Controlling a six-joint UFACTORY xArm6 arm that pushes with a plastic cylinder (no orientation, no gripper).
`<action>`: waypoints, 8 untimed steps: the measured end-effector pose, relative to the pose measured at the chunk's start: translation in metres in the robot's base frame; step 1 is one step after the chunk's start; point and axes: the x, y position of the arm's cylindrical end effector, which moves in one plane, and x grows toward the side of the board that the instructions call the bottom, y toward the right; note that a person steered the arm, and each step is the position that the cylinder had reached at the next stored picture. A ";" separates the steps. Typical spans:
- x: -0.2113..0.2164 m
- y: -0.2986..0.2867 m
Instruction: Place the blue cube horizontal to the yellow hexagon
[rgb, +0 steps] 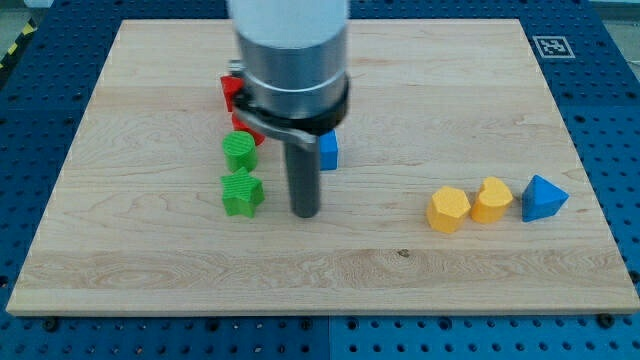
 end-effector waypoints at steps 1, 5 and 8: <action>-0.007 0.035; -0.051 0.075; -0.122 -0.038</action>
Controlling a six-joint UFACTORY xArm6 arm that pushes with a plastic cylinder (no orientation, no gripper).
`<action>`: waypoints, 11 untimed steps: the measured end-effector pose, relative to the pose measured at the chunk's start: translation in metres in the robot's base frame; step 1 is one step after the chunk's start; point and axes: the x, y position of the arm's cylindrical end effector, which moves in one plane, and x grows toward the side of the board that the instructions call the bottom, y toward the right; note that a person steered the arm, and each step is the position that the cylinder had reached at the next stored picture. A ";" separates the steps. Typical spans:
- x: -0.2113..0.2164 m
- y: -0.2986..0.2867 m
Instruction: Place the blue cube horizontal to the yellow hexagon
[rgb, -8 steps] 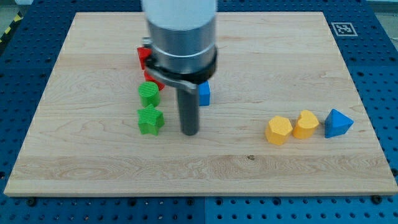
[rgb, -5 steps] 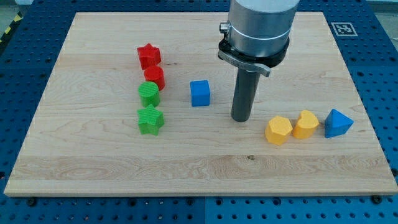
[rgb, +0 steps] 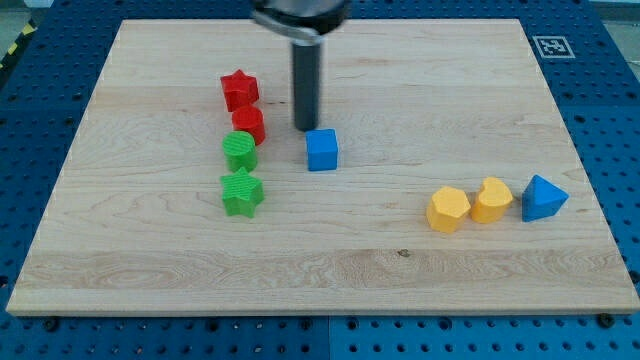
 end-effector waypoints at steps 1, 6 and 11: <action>0.000 -0.004; 0.035 0.032; 0.082 0.082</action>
